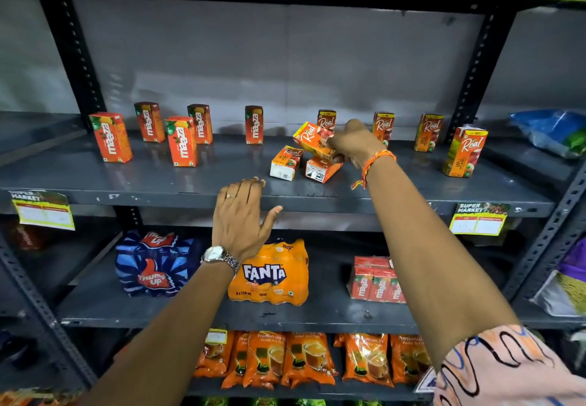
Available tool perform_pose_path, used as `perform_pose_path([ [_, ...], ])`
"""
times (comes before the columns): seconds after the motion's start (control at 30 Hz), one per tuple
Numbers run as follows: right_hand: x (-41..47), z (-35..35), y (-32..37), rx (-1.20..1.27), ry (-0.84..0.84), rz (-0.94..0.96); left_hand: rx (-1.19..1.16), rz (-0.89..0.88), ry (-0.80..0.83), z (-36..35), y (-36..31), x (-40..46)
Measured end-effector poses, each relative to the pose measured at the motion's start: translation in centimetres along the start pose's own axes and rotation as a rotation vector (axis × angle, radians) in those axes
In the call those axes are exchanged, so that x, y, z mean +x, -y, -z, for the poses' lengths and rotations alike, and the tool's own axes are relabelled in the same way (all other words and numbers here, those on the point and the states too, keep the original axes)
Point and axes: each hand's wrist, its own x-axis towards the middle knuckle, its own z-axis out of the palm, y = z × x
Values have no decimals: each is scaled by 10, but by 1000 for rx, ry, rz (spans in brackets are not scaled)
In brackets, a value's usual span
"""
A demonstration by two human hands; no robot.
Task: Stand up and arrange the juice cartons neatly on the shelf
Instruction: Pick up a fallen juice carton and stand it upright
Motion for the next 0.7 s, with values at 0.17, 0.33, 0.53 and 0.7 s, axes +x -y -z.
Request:
perform_pose_path([
  [0.17, -34, 7, -4, 546, 54, 30, 60, -35, -20, -4, 4, -2],
  [0.33, -78, 15, -2, 823, 100, 162, 106, -10, -13, -8, 4, -2],
  [0.53, -129, 22, 2, 958, 51, 283, 97, -8, -19, -11, 5, -1],
  [0.7, -164, 23, -7, 976, 36, 322, 99, -15, -57, -16, 8, -1],
])
